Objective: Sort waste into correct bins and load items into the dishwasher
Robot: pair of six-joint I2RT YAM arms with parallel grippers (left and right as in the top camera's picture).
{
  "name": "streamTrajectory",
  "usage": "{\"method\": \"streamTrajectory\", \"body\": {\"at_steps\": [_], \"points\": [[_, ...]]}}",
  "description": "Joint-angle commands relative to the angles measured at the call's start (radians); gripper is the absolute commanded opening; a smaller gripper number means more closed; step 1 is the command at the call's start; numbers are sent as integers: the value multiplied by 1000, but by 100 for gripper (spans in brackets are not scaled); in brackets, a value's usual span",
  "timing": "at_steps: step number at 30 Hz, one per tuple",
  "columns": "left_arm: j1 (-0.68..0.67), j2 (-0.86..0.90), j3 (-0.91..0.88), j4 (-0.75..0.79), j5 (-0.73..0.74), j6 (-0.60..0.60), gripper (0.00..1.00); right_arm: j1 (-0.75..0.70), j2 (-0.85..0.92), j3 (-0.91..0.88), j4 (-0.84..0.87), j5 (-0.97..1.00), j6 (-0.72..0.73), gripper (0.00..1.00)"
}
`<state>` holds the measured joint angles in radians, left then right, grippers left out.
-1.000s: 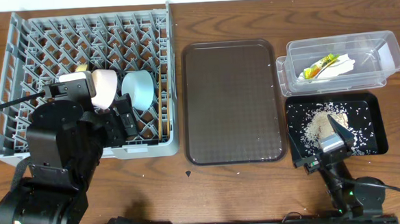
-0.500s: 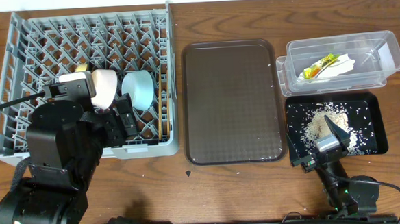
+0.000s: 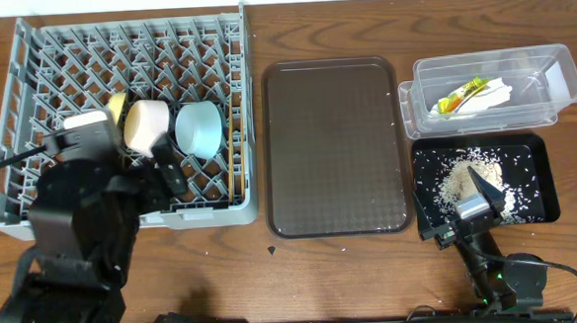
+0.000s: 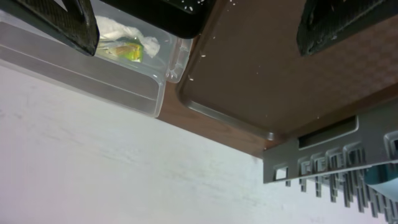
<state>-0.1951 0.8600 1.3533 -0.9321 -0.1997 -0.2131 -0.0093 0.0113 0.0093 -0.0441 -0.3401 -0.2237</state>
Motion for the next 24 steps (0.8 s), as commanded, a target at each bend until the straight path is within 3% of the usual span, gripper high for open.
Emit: {"method": "streamTrajectory", "body": {"at_steps": [1,4,8,13,21,24], "points": [[68,-96,-156,193,21,27,98,-7,-6,-4,-1,3,-10,99],[81,-217,-359,436,89,109,98,-7,-6,-4,0,3,-10,99],[81,-422,-681,664,98,108,98,-7,-6,-4,0,3,-10,99],[81,-620,-945,785,137,109,98,-7,-6,-4,0,3,-10,99],[81,-855,-1191,880,137,108,98,-7,-6,-4,0,3,-10,99],[81,-858,-1261,965,137,108,98,-7,-6,-4,0,3,-10,99]]}}
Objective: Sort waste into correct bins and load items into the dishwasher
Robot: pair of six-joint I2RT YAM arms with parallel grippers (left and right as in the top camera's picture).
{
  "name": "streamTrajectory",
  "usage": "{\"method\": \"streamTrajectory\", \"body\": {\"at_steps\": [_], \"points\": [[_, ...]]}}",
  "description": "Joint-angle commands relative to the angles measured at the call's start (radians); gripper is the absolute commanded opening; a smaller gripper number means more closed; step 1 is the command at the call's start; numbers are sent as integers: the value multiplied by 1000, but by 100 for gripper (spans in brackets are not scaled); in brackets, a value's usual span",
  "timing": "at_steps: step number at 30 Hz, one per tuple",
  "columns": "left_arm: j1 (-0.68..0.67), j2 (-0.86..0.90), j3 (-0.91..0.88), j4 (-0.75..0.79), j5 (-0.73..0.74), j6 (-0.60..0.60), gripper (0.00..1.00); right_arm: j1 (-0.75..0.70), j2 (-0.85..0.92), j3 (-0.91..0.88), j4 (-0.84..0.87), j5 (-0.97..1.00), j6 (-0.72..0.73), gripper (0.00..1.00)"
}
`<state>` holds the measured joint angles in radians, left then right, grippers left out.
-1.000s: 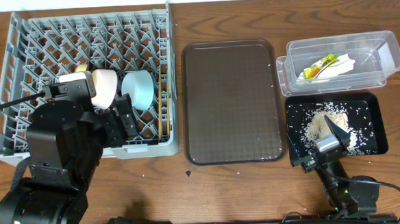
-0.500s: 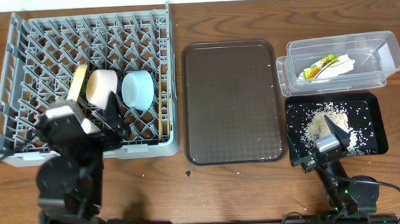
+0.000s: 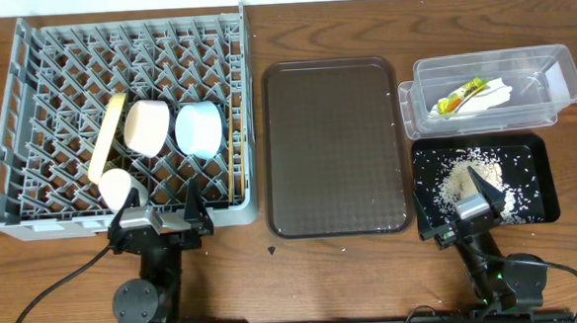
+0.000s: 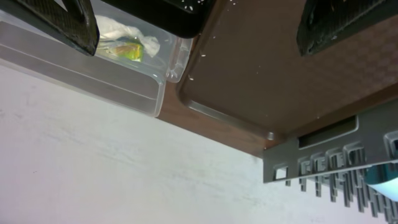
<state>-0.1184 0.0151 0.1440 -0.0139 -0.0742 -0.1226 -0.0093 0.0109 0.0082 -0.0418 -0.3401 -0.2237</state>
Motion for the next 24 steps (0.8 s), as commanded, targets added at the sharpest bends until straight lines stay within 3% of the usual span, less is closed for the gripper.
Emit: {"method": "streamTrajectory", "body": {"at_steps": [1,3,11,14,24], "points": [[4,-13,-79,73,12,18,98,-7,-6,-3,-3,3,-10,99],[4,-13,-136,119,12,17,98,-7,-6,-3,-3,3,-10,99],[4,-13,-140,44,11,17,98,-7,-6,-3,-3,3,-10,99],[4,-12,-140,-55,11,17,98,-7,-6,-3,-3,3,-10,99],[4,9,-140,-53,12,17,98,-7,-6,-3,-3,3,-10,99]]}}
